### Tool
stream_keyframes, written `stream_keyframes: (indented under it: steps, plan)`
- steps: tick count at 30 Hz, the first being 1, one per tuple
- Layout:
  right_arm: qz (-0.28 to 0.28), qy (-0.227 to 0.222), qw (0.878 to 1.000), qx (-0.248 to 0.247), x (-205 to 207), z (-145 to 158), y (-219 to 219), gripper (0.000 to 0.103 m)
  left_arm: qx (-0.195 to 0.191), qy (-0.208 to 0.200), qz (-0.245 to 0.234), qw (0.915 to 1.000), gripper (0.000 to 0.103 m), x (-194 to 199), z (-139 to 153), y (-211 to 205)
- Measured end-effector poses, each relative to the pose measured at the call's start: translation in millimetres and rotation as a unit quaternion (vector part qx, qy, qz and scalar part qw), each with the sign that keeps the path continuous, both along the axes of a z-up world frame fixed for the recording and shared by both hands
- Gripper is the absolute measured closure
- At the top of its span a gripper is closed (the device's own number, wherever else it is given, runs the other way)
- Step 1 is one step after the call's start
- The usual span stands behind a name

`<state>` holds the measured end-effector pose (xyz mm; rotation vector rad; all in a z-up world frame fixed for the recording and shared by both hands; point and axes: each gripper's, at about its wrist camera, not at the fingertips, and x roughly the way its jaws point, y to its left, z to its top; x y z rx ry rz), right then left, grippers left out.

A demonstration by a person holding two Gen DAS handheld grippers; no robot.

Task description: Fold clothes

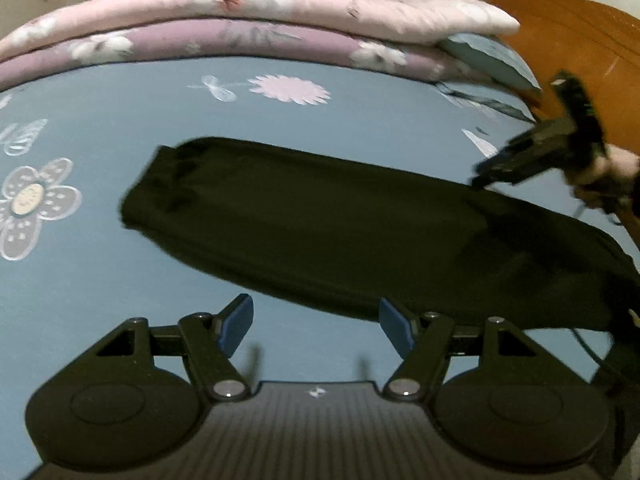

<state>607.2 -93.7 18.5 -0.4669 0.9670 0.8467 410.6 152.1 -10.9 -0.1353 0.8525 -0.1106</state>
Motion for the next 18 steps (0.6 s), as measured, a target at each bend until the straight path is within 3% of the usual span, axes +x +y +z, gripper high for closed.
stream_keyframes:
  steps: [5,7,8,9,12,18]
  plan:
    - [0.023,0.002,1.0,0.015,3.0,-8.5,4.0,0.055,0.011,0.035,0.004,0.9993,0.033,-2.3,-8.1,-15.6]
    - [0.032,0.003,0.999,0.02,4.3,-11.9,5.6,0.06,0.016,0.047,0.008,0.9987,0.033,-3.7,-12.0,-18.1]
    - [0.037,0.004,0.999,0.023,4.9,-13.6,6.4,0.088,0.016,0.052,0.009,0.9985,0.033,-4.5,-13.6,-18.5]
    - [0.042,0.004,0.999,0.026,5.5,-15.3,7.1,0.099,0.017,0.056,0.01,0.9982,0.033,-5.2,-15.1,-18.9]
    - [0.056,0.005,0.998,0.035,7.3,-20.3,9.5,0.1,0.021,0.068,0.011,0.9974,0.033,-5.9,-19.8,-20.7]
    - [0.02,0.003,0.999,0.045,21.4,-15.0,6.4,0.097,0.021,0.066,0.004,0.9976,0.033,-6.0,-17.4,-23.3]
